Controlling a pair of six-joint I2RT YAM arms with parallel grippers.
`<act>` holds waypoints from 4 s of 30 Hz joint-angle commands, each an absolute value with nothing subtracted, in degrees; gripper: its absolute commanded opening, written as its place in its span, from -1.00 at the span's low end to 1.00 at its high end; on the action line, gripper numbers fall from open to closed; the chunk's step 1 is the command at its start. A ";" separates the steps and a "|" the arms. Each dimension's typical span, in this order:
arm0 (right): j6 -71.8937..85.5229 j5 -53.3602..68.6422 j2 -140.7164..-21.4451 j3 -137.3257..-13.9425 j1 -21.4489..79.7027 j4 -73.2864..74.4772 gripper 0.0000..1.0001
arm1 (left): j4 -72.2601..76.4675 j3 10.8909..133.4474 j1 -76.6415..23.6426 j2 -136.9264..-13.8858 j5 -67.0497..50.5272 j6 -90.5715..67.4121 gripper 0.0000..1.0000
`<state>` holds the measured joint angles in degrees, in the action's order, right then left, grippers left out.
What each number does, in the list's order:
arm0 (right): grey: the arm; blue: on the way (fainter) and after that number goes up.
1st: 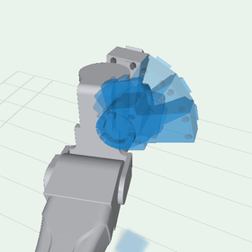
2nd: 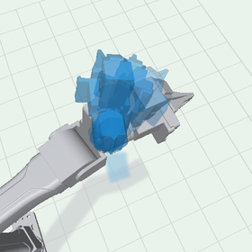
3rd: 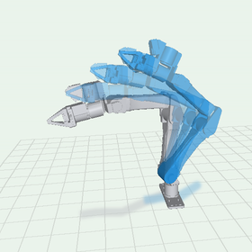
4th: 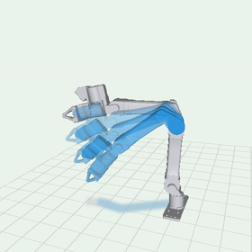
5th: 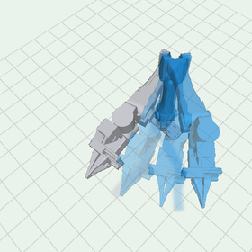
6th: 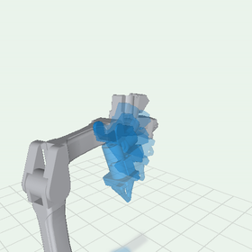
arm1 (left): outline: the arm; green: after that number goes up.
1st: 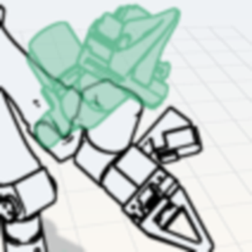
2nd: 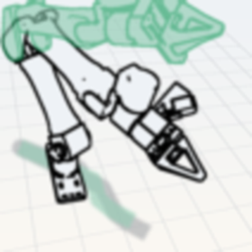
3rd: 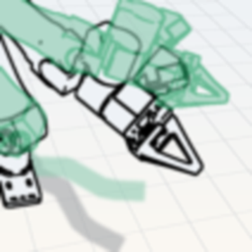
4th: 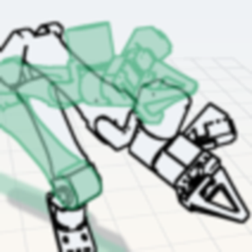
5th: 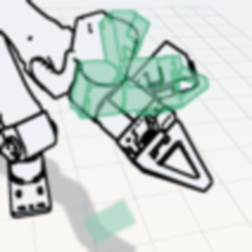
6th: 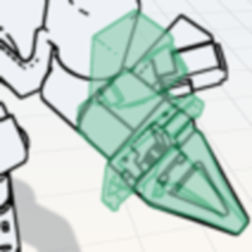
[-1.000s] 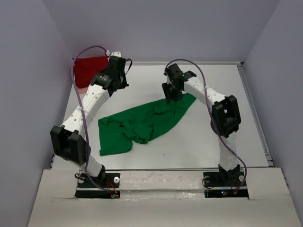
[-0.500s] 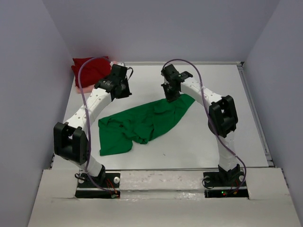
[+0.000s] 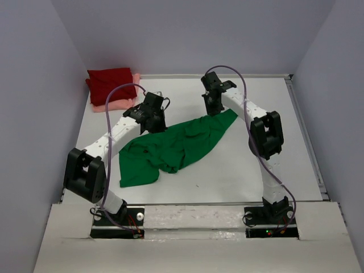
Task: Fold and stack the t-shirts
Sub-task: Flatten out the tshirt
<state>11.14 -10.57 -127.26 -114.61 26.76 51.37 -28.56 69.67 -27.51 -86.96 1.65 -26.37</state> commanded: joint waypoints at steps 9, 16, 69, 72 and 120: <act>10.72 -14.15 -128.06 -112.16 22.41 50.71 -1.00 | -25.67 71.45 -32.25 -95.27 1.41 -27.68 -1.00; 11.25 -13.71 -125.78 -105.57 21.88 47.12 -1.00 | -25.49 74.97 -33.75 -105.01 1.58 -27.07 -1.00; 17.14 -6.33 -105.29 -86.48 50.96 46.76 -0.03 | -44.65 105.03 -13.28 -95.45 24.26 -26.28 -0.94; 18.02 -8.34 -107.92 -90.25 52.82 47.90 -0.08 | -42.37 103.37 -11.43 -93.78 20.75 -24.53 -0.94; 11.69 1.23 -136.32 -121.64 61.79 58.01 -0.04 | -39.46 100.02 -9.67 -92.46 12.39 -21.01 -0.95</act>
<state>12.23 -0.71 -135.98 -122.56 61.21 60.34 -40.10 99.70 -9.98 -95.50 13.43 -22.33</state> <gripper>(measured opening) 0.485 0.030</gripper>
